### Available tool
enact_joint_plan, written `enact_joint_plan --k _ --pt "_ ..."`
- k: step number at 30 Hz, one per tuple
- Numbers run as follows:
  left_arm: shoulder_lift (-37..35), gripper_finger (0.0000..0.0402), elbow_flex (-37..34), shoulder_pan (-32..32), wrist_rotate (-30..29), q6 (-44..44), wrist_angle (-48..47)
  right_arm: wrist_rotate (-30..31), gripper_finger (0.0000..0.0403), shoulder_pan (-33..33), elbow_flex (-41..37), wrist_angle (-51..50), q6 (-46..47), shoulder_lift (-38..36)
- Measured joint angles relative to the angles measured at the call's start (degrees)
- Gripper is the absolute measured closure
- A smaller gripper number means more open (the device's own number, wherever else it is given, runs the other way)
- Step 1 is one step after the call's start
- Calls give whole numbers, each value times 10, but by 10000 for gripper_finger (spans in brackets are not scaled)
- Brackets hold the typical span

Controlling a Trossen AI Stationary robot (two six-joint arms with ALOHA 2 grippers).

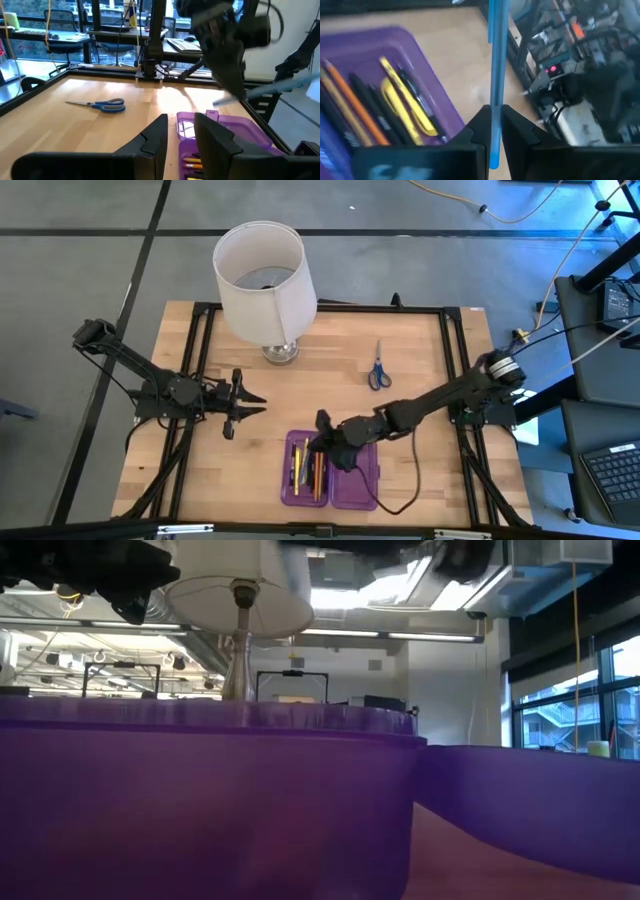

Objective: Pick & place school supplies into a supply box
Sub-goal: Put the blue pen into the violet supply box

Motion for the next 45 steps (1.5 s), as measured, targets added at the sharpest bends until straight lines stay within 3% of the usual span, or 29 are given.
enact_joint_plan --k 5,11,15,29,37,45 --pt "0 313 0 0 0 0 -1 11 362 -2 0 25 -103 66" --pt "0 313 0 0 0 0 -1 157 361 0 0 29 -236 121" --pt "0 313 0 0 0 0 -1 163 361 0 0 28 -290 136" --pt "0 313 0 0 0 0 -12 111 361 42 0 18 -285 140" --pt "0 313 0 0 0 0 -13 112 361 46 0 18 -183 140" --pt "0 313 0 0 0 0 -13 90 361 59 0 6 -182 140"
